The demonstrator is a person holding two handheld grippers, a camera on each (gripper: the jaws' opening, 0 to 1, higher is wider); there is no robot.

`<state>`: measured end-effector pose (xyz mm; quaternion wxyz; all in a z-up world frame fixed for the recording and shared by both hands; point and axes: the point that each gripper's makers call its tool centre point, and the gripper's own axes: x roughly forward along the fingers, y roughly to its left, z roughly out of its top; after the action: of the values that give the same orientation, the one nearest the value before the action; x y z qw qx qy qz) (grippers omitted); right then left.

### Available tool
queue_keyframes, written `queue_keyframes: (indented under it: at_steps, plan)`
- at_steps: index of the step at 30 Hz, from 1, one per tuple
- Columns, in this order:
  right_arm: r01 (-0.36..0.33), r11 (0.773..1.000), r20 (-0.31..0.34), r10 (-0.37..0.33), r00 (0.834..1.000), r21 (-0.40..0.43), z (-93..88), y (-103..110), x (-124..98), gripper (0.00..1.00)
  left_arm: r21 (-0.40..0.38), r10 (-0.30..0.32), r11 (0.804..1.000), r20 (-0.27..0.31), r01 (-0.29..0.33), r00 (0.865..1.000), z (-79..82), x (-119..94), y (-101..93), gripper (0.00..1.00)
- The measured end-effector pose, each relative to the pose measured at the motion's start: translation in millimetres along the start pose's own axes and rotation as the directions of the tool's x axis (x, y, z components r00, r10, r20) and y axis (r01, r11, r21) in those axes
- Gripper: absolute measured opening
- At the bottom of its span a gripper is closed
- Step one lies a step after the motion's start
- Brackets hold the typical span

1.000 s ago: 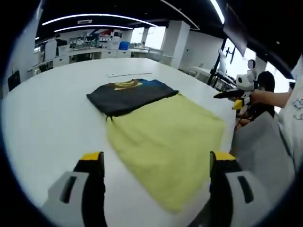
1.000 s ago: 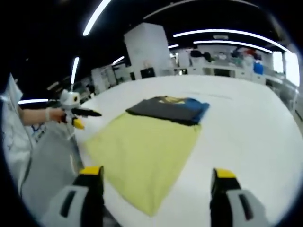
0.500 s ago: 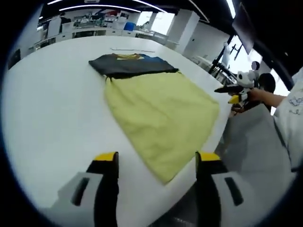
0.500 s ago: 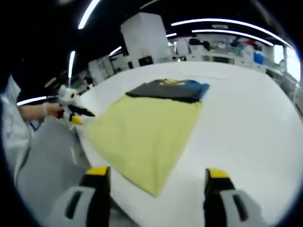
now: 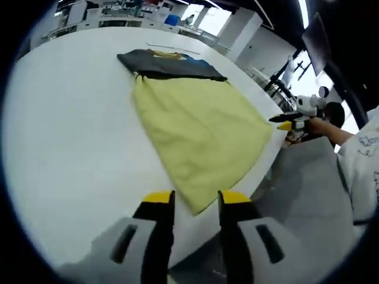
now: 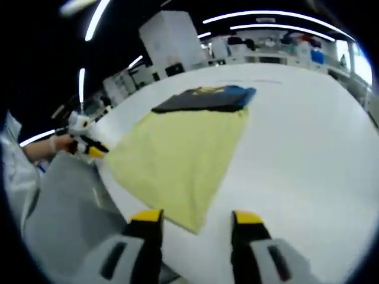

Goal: Fold the garment on the visible template until the final outline fits inside the template.

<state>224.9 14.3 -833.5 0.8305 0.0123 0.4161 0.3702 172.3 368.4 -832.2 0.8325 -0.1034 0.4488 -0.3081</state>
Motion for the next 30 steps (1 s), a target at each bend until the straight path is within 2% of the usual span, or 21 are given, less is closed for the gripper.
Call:
queue_keyframes:
  at_steps: [5, 9, 12, 15, 18, 25, 30]
  plan:
    - [-0.003, 0.999, 0.008, 0.002, 1.0, 0.052, -1.9, -7.6, 1.9, 0.32, -0.029, -0.003, 1.0, -0.01, 0.003, 1.0, -3.5, 0.5, 3.9, 0.17]
    - [-0.033, 0.995, 0.004, 0.033, 0.999, 0.095, -3.9, -2.3, 3.2, 0.21, -0.056, -0.008, 0.998, -0.019, 0.006, 1.0, -5.6, 0.0, 2.3, 0.12]
    - [-0.031, 0.995, 0.0, 0.031, 1.0, 0.096, -6.6, -2.0, 4.6, 0.12, -0.077, -0.007, 0.997, -0.025, 0.005, 1.0, -7.6, 0.5, 2.9, 0.08]
    - [-0.039, 0.991, 0.008, 0.038, 0.999, 0.125, -7.8, -0.7, 7.0, 0.07, -0.092, -0.009, 0.996, -0.029, 0.006, 1.0, -8.4, 2.8, 2.8, 0.05]
    - [-0.034, 0.991, 0.006, 0.034, 0.999, 0.13, -7.9, -0.6, 6.3, 0.04, -0.101, -0.007, 0.995, -0.034, 0.004, 0.999, -10.2, 5.4, 2.6, 0.0]
    - [-0.018, 0.991, -0.017, 0.02, 1.0, 0.136, -10.8, -3.1, 6.5, 0.0, -0.109, -0.01, 0.994, -0.025, 0.007, 1.0, -12.6, 4.8, -1.2, 0.0]
    - [-0.022, 0.987, 0.004, 0.022, 1.0, 0.159, -9.2, -1.7, 1.5, 0.0, -0.134, -0.023, 0.991, 0.011, 0.024, 1.0, -9.8, -1.5, -3.3, 0.0]
